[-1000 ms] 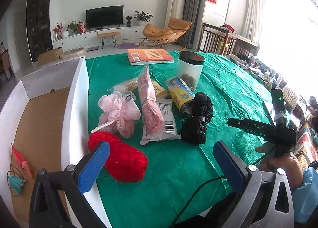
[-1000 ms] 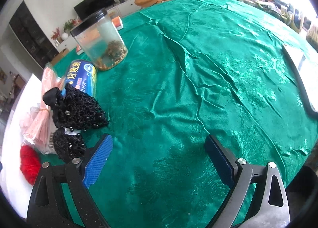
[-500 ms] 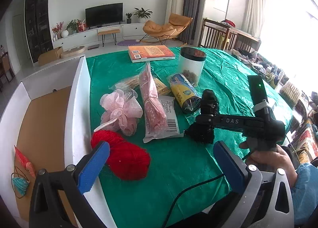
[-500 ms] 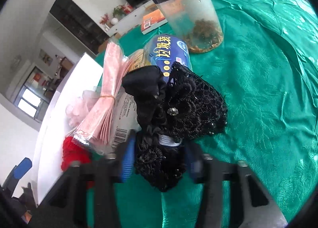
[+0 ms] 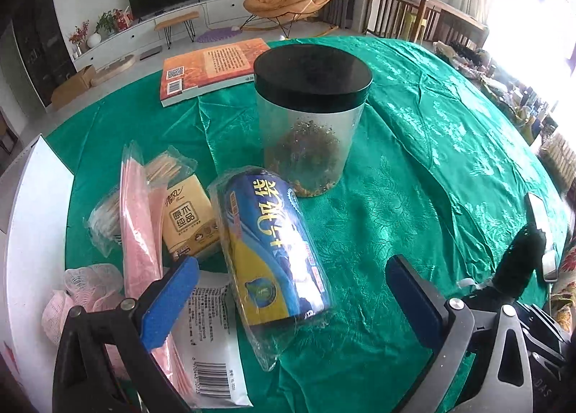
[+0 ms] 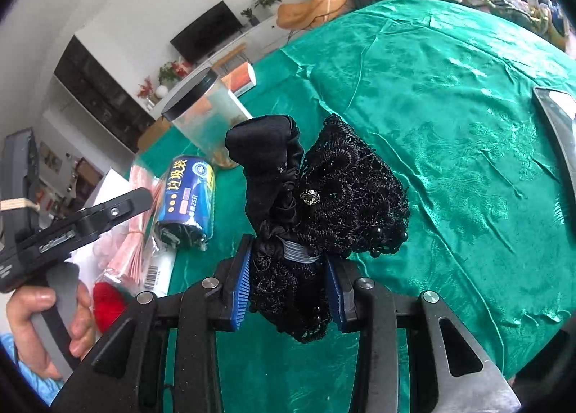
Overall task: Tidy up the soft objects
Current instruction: 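Grasp the black lace hair accessory with the right tool while the left tool grasps the bagged blue-yellow can, then lower both held items into the white box and open both tools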
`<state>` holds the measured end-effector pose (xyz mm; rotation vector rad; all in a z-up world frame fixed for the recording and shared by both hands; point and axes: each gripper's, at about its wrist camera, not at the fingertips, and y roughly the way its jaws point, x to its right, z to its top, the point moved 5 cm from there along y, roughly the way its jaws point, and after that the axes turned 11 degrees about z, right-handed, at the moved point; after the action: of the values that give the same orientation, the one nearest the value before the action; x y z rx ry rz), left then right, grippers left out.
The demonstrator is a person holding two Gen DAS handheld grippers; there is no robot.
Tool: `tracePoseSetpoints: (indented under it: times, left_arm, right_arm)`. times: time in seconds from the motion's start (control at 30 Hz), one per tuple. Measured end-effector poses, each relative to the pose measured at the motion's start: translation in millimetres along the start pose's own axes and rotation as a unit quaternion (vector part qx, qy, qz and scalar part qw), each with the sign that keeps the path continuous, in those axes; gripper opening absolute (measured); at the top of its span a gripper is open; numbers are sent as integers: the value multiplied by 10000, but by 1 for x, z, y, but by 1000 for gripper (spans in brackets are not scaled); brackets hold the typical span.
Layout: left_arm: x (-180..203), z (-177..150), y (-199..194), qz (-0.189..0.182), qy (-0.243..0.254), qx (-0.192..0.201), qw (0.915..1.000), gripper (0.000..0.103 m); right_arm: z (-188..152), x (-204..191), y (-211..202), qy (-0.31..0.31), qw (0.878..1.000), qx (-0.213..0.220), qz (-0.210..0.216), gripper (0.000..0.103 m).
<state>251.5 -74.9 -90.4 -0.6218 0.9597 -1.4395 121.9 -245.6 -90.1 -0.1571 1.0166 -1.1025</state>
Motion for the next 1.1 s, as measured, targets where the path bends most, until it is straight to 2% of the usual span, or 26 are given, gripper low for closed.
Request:
tracePoseSetpoints:
  times: [0.07, 0.1, 0.13, 0.17, 0.2, 0.33, 0.5, 0.57, 0.67, 0.77, 0.9, 1.0, 1.1]
  left_arm:
    - [1, 2, 19, 419, -39, -119, 9990, 102]
    - [0, 1, 28, 480, -103, -231, 9985, 102]
    - [-2, -2, 32, 452, -174, -307, 9984, 93]
    - [-2, -5, 33, 383, -228, -325, 9985, 66]
    - [-4, -7, 33, 263, -249, -339, 9988, 52]
    - [-16, -5, 21, -59, -444, -264, 9986, 51]
    - [-47, 1, -30, -767, -1046, 84, 9915, 50]
    - [-68, -1, -58, -929, -1183, 334, 9881, 50]
    - [-113, -15, -95, -927, -1399, 630, 9838, 51]
    - [-175, -43, -122, -605, -1658, 744, 9815, 51]
    - [-270, -98, -148, 198, -2074, 721, 9754, 51]
    - [-338, -148, -160, 777, -2471, 599, 9640, 51]
    - [-388, -196, -163, 1285, -2771, 371, 9515, 52]
  right_arm:
    - [11, 10, 0, -86, 9999, -5, -92, 39]
    - [16, 14, 1, -146, 9998, -14, -133, 39]
    - [25, 15, 4, -216, 9996, -12, -166, 39]
    - [35, 18, 8, -302, 9993, -14, -205, 39]
    - [47, 19, 14, -395, 9989, -33, -256, 39]
    - [92, 23, 50, -522, 9982, -228, -190, 39]
    - [127, 16, 74, -695, 9973, -197, -150, 38]
    - [137, -2, 66, -952, 9954, -66, -124, 38]
    - [141, -51, 43, -1518, 9884, 28, -8, 38]
    - [127, -116, 23, -1985, 9792, -61, 411, 38]
    - [88, -211, 17, -2280, 9634, -400, 1350, 38]
    - [46, -282, 27, -2376, 9453, -827, 2077, 38]
    - [-2, -346, 46, -2451, 9223, -1333, 2674, 38]
